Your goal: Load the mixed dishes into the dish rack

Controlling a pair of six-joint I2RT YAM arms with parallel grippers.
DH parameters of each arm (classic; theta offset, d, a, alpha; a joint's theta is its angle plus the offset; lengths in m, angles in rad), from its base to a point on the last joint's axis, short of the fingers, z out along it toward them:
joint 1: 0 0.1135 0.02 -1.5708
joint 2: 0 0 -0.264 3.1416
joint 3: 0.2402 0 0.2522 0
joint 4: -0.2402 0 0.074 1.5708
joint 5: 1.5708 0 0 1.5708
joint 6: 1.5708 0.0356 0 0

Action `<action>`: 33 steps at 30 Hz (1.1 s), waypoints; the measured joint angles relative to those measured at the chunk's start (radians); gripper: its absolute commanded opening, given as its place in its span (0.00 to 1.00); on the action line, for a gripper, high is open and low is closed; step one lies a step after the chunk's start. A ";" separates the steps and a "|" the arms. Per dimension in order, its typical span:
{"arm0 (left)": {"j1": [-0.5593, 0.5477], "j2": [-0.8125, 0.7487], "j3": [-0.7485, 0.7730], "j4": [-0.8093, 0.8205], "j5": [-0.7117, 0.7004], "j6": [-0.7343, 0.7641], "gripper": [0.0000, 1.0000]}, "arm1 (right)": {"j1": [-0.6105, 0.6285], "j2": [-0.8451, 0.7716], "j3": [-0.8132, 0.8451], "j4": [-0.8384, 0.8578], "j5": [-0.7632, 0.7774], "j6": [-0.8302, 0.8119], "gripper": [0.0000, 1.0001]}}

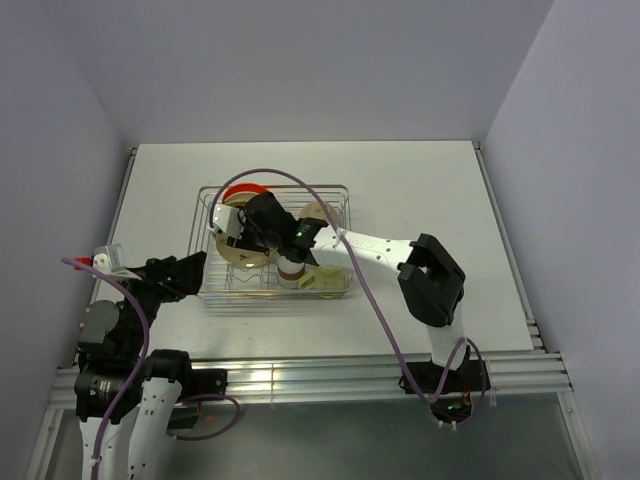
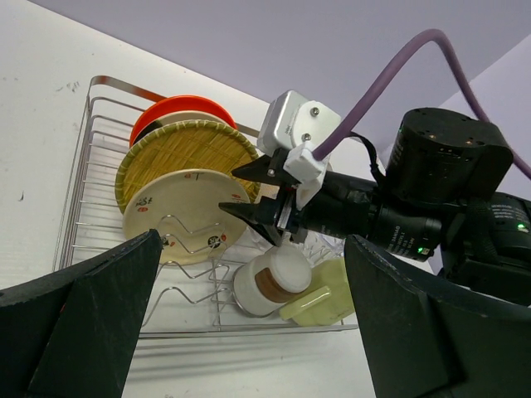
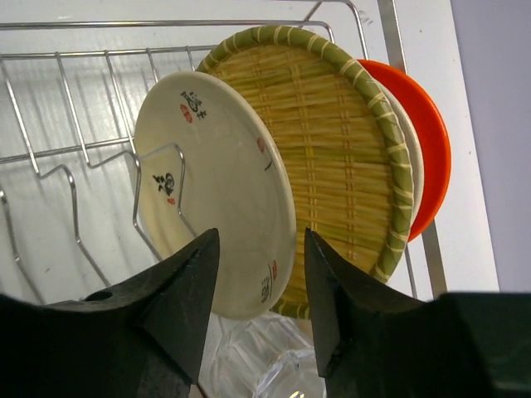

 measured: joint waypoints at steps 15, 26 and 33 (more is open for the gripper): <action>0.000 0.124 0.021 0.013 0.029 -0.002 0.99 | -0.429 -0.477 0.031 -0.181 -0.029 0.394 1.00; 0.000 0.282 0.027 0.095 0.081 -0.037 0.99 | -0.735 -0.881 -0.447 -0.245 0.121 0.661 1.00; 0.000 0.326 0.029 0.114 0.103 -0.051 0.99 | -0.748 -1.075 -0.582 -0.270 0.215 0.743 1.00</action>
